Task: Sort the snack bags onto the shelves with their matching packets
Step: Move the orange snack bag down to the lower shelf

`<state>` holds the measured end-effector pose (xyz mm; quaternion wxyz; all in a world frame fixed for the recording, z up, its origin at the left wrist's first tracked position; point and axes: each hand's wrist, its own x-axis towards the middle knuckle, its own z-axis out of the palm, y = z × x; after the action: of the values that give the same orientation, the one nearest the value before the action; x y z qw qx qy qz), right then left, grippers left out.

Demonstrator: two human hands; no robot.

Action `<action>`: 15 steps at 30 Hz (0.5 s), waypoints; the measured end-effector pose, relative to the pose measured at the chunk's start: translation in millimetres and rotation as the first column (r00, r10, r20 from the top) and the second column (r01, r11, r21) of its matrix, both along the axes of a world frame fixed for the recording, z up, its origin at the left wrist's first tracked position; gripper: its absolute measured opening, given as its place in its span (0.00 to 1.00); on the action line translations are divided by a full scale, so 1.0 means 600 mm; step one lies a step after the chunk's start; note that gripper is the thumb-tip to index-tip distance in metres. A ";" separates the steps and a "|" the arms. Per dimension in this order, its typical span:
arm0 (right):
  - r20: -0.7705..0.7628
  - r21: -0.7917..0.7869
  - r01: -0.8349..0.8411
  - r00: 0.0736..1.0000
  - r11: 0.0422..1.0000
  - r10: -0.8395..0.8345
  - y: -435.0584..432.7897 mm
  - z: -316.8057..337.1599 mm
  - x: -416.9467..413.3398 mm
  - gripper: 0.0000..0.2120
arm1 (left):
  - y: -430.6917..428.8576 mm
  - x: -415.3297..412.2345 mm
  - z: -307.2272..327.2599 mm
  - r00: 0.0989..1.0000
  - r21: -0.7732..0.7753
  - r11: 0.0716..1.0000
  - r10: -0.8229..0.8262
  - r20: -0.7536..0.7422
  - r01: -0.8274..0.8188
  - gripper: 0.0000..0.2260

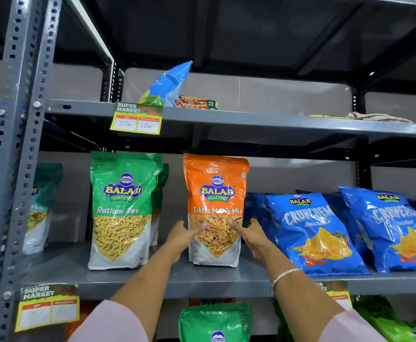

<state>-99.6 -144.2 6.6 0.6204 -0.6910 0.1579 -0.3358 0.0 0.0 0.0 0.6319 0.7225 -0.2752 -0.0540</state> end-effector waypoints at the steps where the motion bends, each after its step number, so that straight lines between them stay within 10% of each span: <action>1: 0.018 -0.011 0.005 1.000 1.000 -0.005 -0.002 -0.001 0.002 0.48 | -0.004 0.002 -0.003 1.000 -0.011 1.000 0.003 0.011 -0.003 0.42; 15: 0.028 -0.114 0.044 0.999 0.992 -0.041 0.012 -0.008 -0.013 0.22 | 0.011 -0.024 -0.001 0.989 -0.091 0.994 0.075 0.128 -0.063 0.15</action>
<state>-107.6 -136.8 2.1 0.5742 -0.7177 0.1451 -0.3662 -14.7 6.6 -0.6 0.6449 0.7054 -0.2930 0.0275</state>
